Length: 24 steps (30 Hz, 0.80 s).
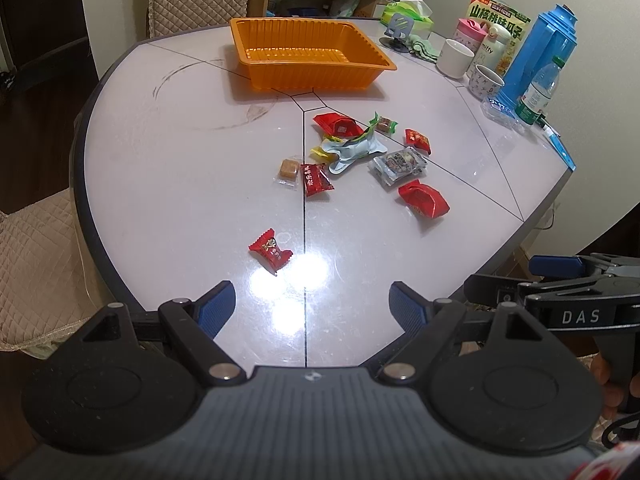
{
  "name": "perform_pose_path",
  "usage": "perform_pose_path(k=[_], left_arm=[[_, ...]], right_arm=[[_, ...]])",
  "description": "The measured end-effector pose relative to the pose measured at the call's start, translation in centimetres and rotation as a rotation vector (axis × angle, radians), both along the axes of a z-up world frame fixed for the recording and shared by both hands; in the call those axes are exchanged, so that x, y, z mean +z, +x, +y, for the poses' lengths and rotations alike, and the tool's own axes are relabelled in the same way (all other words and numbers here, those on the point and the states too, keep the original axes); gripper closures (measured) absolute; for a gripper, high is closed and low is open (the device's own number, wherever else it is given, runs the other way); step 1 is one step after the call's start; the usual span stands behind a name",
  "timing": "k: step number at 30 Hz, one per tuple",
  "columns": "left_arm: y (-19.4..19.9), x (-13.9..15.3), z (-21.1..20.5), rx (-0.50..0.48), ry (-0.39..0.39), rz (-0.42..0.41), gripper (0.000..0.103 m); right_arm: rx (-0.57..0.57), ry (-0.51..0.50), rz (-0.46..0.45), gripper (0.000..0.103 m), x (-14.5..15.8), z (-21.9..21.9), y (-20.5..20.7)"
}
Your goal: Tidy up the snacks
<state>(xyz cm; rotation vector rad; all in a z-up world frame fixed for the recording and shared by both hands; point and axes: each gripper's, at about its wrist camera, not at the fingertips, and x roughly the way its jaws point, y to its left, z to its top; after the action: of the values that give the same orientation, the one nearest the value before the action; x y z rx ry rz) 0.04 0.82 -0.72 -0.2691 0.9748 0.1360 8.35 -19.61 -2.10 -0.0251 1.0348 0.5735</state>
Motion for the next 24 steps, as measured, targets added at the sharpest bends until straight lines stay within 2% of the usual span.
perform_pose_path(k=[24], left_arm=[[0.30, 0.08, -0.03, 0.001, -0.002, 0.001, 0.020]], right_arm=[[0.001, -0.001, -0.001, 0.000, 0.27, 0.03, 0.18]])
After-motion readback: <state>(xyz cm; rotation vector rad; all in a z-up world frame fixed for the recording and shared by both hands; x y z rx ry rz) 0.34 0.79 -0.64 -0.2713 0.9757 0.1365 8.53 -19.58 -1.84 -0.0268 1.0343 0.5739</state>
